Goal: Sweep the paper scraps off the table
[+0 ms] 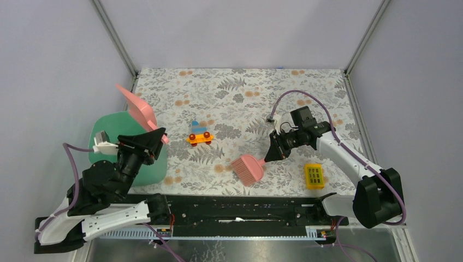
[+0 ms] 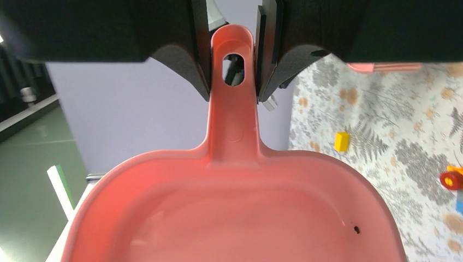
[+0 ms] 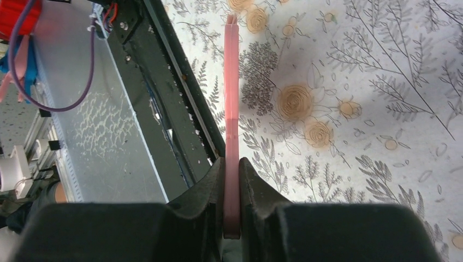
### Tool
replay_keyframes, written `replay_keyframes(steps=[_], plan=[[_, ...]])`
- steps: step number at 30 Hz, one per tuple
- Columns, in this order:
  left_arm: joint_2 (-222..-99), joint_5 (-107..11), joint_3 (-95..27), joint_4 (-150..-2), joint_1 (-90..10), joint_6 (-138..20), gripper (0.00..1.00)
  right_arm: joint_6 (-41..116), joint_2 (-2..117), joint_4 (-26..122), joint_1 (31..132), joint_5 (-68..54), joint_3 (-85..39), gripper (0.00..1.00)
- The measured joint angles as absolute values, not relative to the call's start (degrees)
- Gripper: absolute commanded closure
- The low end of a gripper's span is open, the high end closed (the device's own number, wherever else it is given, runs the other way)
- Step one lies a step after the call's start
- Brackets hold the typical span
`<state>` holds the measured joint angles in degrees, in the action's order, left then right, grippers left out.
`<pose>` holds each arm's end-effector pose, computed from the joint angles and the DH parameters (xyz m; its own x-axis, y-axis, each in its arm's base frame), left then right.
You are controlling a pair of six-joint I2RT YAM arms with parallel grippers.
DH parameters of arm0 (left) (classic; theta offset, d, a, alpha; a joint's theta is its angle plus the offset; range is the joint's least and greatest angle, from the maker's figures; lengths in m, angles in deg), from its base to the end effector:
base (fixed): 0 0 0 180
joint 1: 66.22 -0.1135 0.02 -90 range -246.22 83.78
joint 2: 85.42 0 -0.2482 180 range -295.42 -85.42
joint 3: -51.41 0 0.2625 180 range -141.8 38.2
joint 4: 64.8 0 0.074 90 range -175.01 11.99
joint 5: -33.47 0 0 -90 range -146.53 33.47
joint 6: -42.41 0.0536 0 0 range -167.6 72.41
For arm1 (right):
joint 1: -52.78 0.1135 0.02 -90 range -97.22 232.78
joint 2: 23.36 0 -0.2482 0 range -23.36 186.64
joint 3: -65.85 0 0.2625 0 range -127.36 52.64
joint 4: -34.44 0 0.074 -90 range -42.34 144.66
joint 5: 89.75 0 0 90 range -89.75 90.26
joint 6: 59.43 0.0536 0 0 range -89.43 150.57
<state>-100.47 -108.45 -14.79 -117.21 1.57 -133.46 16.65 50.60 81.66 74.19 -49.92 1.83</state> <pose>0.0587 -0.0322 0.3800 -0.2734 -0.9577 -0.0893 0.0114 0.0896 -0.9959 0.2352 0.1364 0.2157 -0.6097 -0.4046 -0.6816 -0.7914 0.3575 0.4958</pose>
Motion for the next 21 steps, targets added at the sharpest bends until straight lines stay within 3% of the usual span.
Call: replay_keyframes(steps=[14,21], plan=[[-131.9,-97.7,-35.0,-121.7,1.6,-108.3,1.0,12.9,40.3,89.8,74.2,-30.9,-7.5,1.0],[-146.6,-87.1,-35.8,-123.4,1.6,-99.9,1.0,11.7,34.7,93.3,74.1,-17.1,-8.9,1.0]])
